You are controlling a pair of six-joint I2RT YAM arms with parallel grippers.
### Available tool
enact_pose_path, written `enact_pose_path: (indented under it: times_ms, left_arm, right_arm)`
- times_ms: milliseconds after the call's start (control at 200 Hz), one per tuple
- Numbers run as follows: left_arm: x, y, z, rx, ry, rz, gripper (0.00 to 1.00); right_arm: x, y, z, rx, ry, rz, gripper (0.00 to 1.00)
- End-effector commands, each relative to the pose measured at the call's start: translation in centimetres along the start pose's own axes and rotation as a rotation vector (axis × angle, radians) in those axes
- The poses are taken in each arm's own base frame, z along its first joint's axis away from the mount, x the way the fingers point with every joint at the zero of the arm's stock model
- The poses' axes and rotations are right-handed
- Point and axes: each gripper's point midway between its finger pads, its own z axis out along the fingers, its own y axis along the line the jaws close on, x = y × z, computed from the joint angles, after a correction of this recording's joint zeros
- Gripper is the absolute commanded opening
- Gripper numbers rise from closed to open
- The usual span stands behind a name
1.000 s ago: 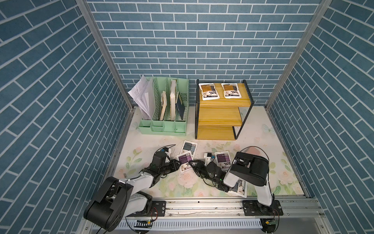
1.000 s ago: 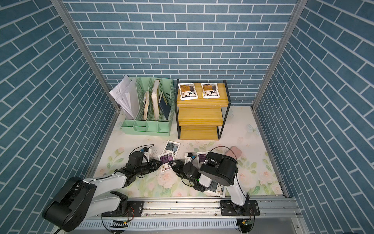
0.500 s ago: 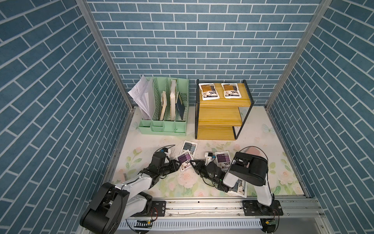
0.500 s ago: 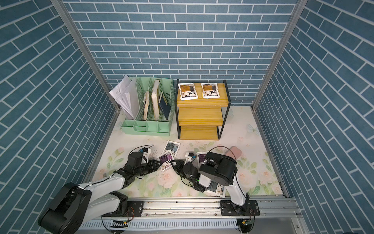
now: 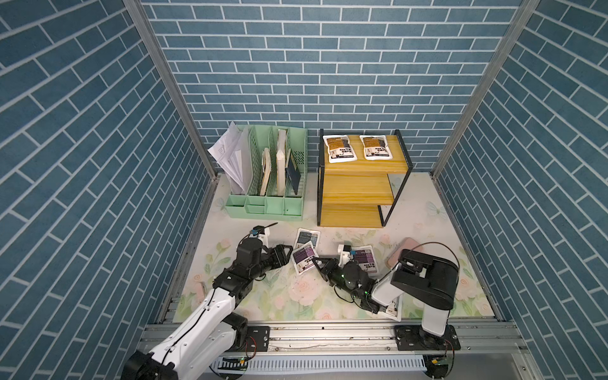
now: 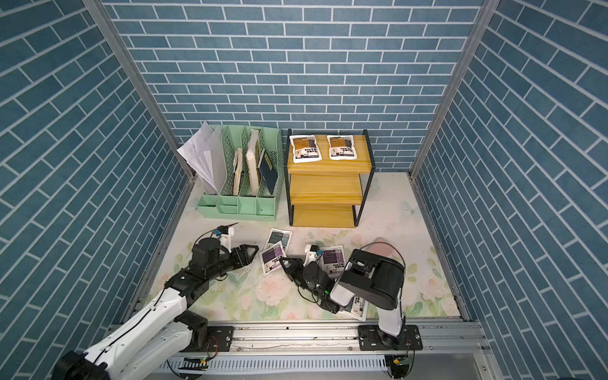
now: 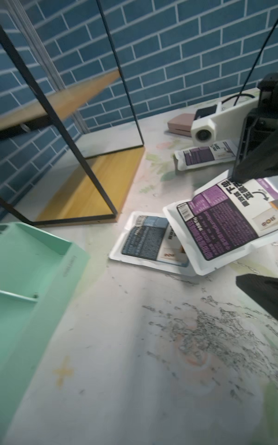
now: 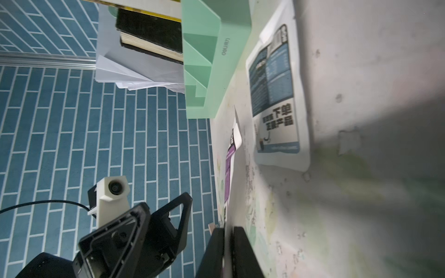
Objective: Place the bagged coffee beans on the shelf by color
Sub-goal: Pick up the bagged coffee beans at the center of the board, then place the bagged coffee beans on the shelf.
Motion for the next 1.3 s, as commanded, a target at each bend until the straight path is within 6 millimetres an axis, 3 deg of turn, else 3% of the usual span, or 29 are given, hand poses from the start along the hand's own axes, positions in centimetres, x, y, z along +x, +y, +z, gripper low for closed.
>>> enact_pose_path:
  times_ms: [0,135,265,575,800,910,1090,1295]
  left_arm:
    - [-0.3,1.5,-1.1,-0.112,-0.004,0.019,0.69]
    - [-1.1,1.1,-1.2,-0.114,-0.018,0.024,0.7]
    - [-1.6,0.7,-1.0,-0.109,-0.024,0.033,0.7]
    - [-2.5,-0.2,0.0,-0.074,-0.036,0.046,0.69]
    - [-3.1,-0.8,0.1,-0.067,-0.038,0.059,0.69]
    - [-3.1,-0.8,0.2,-0.067,-0.035,0.059,0.69]
    - [-3.1,-0.7,0.2,-0.075,-0.031,0.067,0.69]
    - [-3.4,-0.8,0.1,-0.082,-0.031,0.085,0.69]
  right_arm:
    - [-0.6,1.5,-1.6,-0.014,-0.022,-0.073,0.12]
    - [-1.8,2.3,-3.9,-0.017,-0.035,-0.082,0.12]
    - [-4.5,4.3,-6.1,-0.076,-0.063,-0.087,0.12]
    - [-14.7,11.3,-9.7,-0.172,-0.298,-0.202,0.12]
    - [-20.0,14.9,-7.1,-0.195,-0.359,-0.242,0.12]
    - [-21.4,16.5,-5.0,-0.201,-0.355,-0.276,0.12]
    - [-24.2,16.0,-2.1,-0.19,-0.384,-0.238,0.12]
    - [-25.8,15.5,1.1,-0.19,-0.394,-0.223,0.11]
